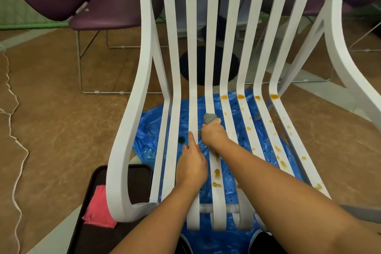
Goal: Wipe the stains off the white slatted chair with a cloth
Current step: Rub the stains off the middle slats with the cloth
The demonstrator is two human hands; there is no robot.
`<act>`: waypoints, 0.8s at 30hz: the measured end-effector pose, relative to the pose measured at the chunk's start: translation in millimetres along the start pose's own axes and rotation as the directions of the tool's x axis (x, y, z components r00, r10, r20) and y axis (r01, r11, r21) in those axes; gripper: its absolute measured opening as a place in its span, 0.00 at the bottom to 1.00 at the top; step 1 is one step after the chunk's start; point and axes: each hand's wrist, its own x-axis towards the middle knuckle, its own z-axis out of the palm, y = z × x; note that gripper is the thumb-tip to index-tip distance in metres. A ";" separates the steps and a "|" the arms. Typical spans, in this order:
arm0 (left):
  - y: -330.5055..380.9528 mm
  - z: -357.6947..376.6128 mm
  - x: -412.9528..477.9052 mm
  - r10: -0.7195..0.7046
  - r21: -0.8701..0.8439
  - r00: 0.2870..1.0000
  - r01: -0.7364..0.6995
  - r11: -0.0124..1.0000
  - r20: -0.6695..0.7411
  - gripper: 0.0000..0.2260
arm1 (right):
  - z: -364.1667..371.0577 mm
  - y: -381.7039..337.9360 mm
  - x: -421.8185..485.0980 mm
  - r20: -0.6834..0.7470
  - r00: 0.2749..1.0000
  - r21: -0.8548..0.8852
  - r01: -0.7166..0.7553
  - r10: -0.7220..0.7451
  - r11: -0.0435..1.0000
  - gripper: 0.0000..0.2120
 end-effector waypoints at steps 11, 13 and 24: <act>0.7 6.3 5.6 0.008 0.001 1.000 -0.008 1.000 -0.022 0.26 | -7.5 -23.4 26.3 -0.063 0.990 -0.114 0.116 -0.123 0.987 0.15; 1.3 4.6 3.6 0.014 0.000 1.000 -0.014 1.000 -0.017 0.26 | -9.2 -27.6 22.0 -0.059 0.988 -0.134 0.137 -0.146 0.981 0.14; -3.7 -0.3 -0.1 0.018 0.073 1.000 -0.019 0.997 0.019 0.35 | -1.1 7.6 -17.2 0.030 0.999 -0.046 0.045 -0.044 0.998 0.20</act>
